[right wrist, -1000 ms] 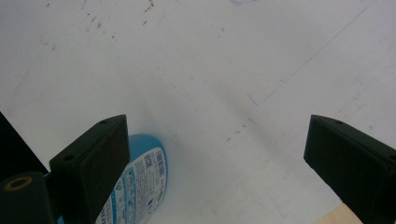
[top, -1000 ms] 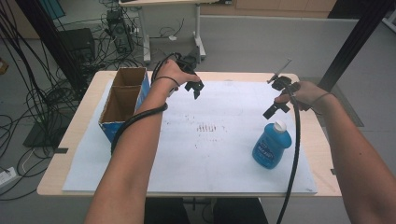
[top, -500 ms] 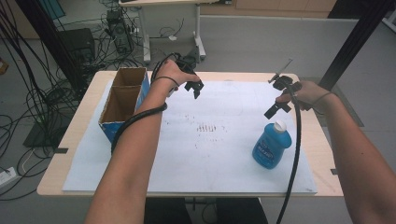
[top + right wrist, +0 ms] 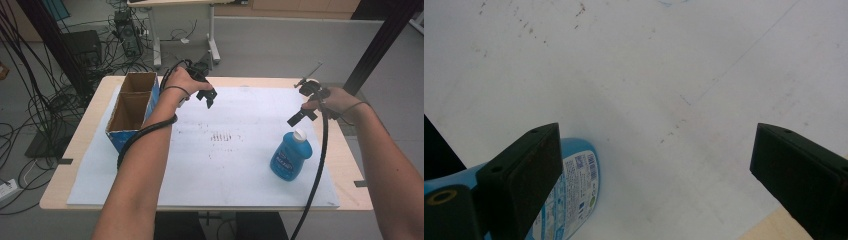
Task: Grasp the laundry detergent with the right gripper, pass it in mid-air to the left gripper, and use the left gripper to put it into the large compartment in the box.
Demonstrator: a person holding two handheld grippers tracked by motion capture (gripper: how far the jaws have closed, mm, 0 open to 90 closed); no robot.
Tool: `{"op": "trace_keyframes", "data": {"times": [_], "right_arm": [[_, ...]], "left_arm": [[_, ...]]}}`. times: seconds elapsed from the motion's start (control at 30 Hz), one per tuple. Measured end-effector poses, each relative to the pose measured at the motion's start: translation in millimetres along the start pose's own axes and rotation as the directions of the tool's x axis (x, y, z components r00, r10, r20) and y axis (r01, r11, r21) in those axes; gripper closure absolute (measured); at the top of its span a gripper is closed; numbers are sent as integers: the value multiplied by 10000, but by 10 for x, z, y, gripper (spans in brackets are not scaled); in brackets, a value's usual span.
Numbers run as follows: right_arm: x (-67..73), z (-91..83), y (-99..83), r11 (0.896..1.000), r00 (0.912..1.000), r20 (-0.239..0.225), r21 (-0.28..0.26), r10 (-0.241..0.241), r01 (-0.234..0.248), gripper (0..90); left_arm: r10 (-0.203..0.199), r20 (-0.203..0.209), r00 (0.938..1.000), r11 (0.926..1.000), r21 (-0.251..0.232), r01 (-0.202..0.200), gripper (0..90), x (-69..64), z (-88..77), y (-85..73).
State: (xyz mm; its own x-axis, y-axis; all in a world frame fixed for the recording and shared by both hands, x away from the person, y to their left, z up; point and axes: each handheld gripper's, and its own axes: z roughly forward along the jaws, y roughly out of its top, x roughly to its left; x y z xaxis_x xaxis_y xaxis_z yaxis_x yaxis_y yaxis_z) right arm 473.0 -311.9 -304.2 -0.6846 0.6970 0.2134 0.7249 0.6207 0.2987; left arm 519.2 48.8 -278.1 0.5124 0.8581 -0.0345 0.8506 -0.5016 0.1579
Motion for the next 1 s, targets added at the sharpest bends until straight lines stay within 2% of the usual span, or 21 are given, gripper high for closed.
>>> {"op": "trace_keyframes", "data": {"times": [0.37,0.73,0.9,0.93,1.0], "right_arm": [[-51,-99,-178,9999,9993,367,59,95,-98,65],[-46,-176,-281,9999,9985,538,-22,101,-100,64],[-52,-181,-328,9999,9984,553,-24,108,-106,64],[-59,-177,-357,9999,9991,384,-55,163,-161,64],[-55,-178,-380,9998,9990,407,-90,160,-156,64]], "left_arm": [[96,201,9998,9999,42,-97,90,-70,25,-72],[94,233,9997,9999,-112,-92,90,-70,-4,-190],[33,280,9996,9998,-204,-28,90,-47,14,-259],[12,304,9995,9998,-215,-6,91,-39,24,-276],[56,182,9998,9998,-183,-53,91,-35,40,-309]]}}
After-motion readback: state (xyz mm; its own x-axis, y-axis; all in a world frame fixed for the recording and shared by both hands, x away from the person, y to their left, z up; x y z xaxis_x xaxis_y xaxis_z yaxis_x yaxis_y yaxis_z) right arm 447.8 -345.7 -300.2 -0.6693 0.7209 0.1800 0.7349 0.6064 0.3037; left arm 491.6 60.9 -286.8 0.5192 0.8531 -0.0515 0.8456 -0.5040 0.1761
